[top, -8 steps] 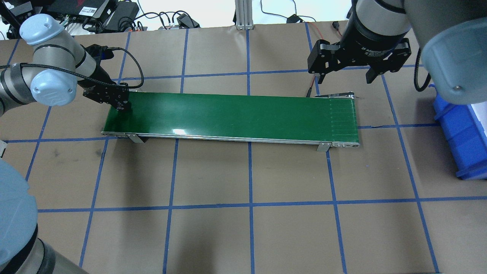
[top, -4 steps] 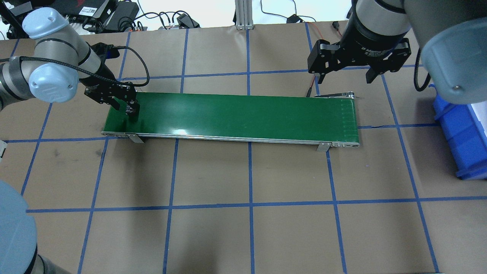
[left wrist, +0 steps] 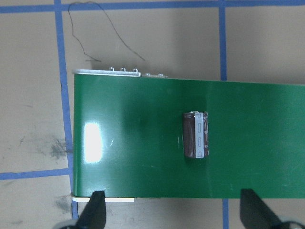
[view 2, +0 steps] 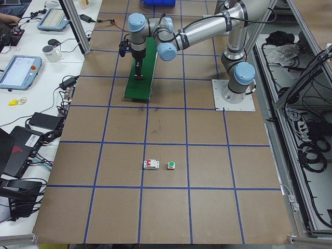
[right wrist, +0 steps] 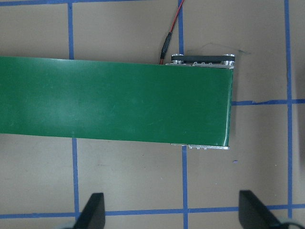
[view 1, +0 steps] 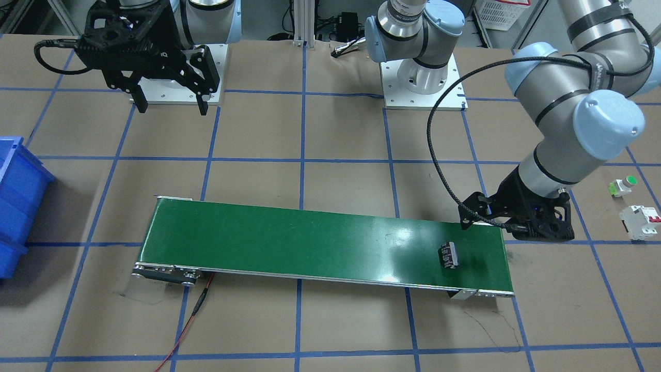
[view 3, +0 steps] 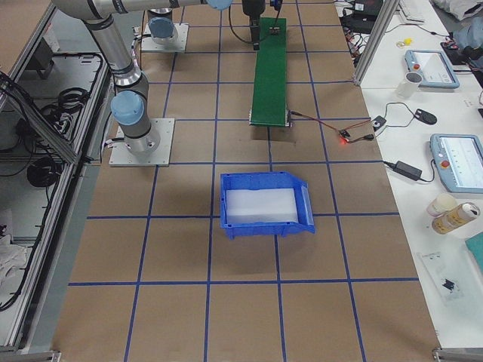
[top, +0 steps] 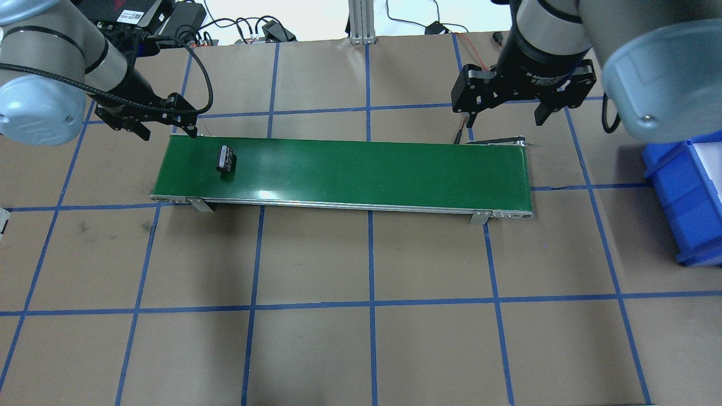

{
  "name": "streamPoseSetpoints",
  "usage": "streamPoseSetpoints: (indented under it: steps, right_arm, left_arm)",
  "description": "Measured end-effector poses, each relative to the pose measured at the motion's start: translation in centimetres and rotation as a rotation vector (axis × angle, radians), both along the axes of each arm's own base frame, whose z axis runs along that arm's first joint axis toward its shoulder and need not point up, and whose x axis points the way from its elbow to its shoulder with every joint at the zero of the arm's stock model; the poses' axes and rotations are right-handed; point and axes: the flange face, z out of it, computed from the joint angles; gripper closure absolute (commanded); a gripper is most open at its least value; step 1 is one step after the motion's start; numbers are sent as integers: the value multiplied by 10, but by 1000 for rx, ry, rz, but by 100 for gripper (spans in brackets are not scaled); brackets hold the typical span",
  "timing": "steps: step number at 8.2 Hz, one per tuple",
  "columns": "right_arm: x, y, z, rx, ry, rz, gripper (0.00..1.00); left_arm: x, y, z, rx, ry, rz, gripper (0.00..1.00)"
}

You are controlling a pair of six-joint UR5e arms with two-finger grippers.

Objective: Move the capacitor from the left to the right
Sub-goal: 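Raise the left gripper while the right gripper lowers over the belt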

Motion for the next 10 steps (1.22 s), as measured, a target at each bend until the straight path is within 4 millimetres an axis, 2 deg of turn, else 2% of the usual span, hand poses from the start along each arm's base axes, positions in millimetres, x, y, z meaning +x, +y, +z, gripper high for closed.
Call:
streamPoseSetpoints:
  steps: [2, 4, 5, 7, 8, 10]
  right_arm:
    - [5, -35, -54, 104, 0, 6, 0]
    - [8, -84, -115, 120, 6, 5, 5]
    - [6, -99, -145, 135, 10, -1, 0]
    - [-17, -104, -203, 167, -12, -13, 0]
    - [-28, -103, -221, 157, -56, 8, 0]
    - [-36, -98, -238, 155, -110, 32, 0]
  left_arm:
    - [-8, 22, 49, -72, -14, -4, 0]
    - [-14, 46, 77, -71, -16, 0, 0]
    - [-15, 52, 82, -62, -16, 2, 0]
    - [-14, 57, 82, -48, -15, 5, 0]
    - [-13, 61, 84, -41, -25, 5, 0]
    - [-11, 62, 82, -25, -47, 7, 0]
